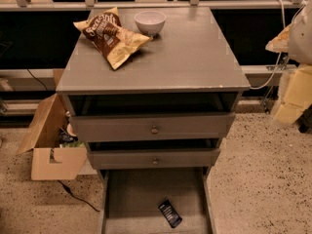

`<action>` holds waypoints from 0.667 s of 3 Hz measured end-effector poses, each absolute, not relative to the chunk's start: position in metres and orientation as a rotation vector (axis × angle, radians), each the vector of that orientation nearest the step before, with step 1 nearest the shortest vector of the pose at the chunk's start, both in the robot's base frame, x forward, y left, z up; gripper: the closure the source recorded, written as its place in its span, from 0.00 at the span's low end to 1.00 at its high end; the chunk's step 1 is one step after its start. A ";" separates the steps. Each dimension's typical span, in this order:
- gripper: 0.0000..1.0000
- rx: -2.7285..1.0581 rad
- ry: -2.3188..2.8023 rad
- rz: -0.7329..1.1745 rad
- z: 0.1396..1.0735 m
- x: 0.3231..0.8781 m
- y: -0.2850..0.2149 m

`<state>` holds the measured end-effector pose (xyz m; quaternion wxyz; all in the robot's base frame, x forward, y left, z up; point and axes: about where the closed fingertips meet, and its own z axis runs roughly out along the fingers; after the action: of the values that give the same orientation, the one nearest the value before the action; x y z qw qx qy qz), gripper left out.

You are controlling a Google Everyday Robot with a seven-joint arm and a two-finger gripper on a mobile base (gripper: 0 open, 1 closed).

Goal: Pick rxbar blueberry from bottom drawer and place on counter

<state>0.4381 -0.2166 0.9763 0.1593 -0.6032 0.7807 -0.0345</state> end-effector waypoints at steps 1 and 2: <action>0.00 -1.714 2.232 -0.092 0.972 0.438 -0.216; 0.00 -1.663 2.274 -0.007 0.920 0.434 -0.212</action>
Offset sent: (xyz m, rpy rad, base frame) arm -0.0074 0.0096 -0.1496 0.1538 0.1233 -0.1027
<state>0.4344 -0.2125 0.9205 0.1618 -0.5825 0.7965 -0.0023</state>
